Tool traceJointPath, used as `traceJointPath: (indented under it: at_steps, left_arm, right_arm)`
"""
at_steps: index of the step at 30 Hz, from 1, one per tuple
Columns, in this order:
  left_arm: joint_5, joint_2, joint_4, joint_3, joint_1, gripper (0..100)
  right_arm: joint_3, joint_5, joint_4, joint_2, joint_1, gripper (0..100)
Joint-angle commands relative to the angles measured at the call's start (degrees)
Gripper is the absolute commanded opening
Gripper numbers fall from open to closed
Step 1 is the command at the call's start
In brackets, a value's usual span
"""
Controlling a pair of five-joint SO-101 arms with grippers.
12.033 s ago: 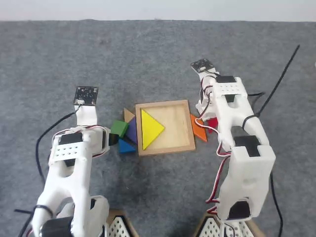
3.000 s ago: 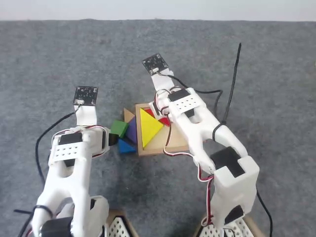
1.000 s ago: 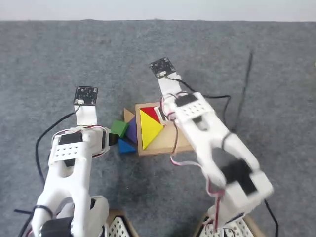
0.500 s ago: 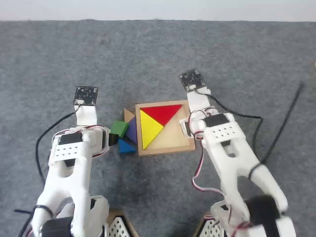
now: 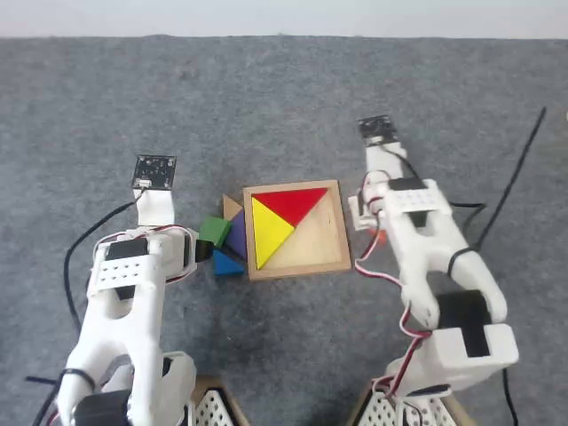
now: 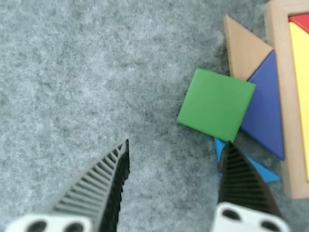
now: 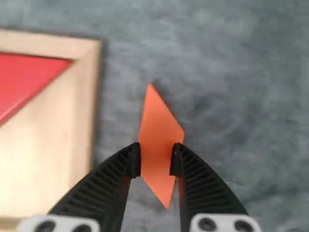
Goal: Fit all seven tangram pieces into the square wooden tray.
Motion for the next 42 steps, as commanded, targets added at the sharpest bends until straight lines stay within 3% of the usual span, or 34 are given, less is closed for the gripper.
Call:
traceJointPath:
  at_steps: [1,9,19,27,33,42]
  left_arm:
    - [0.3,-1.8,-1.1,-0.7,-0.1,29]
    - [0.3,-1.8,-1.1,-0.7,-0.1,29]
    - [0.3,-1.8,-1.1,-0.7,0.0,29]
    - [0.3,-1.8,-1.1,-0.7,0.0,29]
    - [0.3,-1.8,-1.1,-0.7,0.0,29]
    - [0.3,-1.8,-1.1,-0.7,0.0,29]
  right_arm:
    - [-1.3,0.7,0.8,0.4,4.9,11.9]
    - [-2.2,-1.0,2.2,-2.8,7.7,12.2]
    - [4.5,0.8,2.9,-11.5,0.2,12.4]
    - [4.6,1.2,-0.4,-9.7,2.8,12.5]
    - [4.2,1.7,-2.4,-7.4,2.8,22.1]
    - [-1.6,3.3,0.2,0.8,6.3,18.7]
